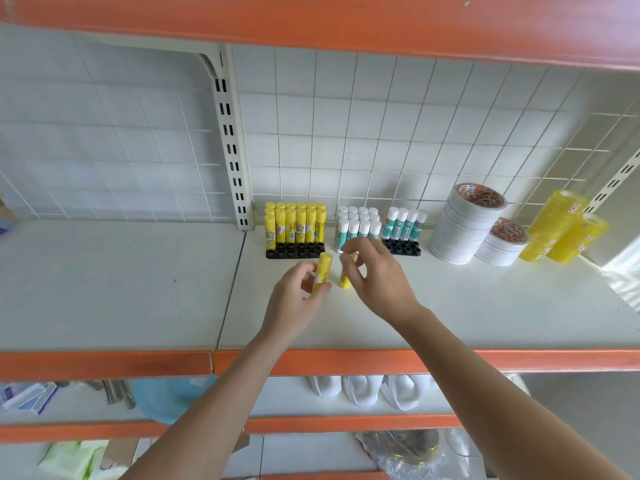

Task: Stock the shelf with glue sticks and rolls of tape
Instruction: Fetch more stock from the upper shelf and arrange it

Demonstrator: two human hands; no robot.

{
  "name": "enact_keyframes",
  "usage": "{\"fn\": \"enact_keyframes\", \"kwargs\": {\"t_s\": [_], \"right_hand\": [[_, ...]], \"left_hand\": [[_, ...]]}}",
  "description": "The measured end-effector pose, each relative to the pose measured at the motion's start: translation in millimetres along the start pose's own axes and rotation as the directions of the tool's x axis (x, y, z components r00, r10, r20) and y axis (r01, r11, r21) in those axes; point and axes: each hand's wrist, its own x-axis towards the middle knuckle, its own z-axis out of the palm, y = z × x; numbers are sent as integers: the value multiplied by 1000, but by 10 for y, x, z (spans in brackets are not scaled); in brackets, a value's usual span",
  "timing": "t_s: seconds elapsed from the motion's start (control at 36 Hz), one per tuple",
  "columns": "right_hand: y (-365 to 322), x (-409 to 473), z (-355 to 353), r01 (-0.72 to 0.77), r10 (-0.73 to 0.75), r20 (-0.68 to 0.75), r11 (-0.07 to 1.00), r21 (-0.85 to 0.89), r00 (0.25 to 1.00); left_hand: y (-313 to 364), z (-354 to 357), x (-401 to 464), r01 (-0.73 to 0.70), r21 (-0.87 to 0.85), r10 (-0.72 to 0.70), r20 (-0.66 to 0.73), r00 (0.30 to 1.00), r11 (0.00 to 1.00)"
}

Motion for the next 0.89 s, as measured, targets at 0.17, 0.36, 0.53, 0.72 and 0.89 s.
{"fn": "enact_keyframes", "kwargs": {"t_s": [0.17,0.36,0.53,0.72,0.89], "right_hand": [[-188,44,39,-67,46,128,985,162,991],[-259,150,99,-155,143,75,969,194,987],[-306,280,231,-219,215,44,966,140,976],[-336,549,488,-234,224,103,968,90,969],[-279,795,765,-220,214,130,975,30,968]], "left_hand": [[17,-28,-7,-62,16,62,10,998,998],[-59,-224,-20,-104,224,78,122,989,969],[-395,-433,-82,-279,637,136,264,955,719],[-488,-454,-107,-315,664,192,254,948,679],[-487,-438,-113,-310,688,177,259,950,656]]}}
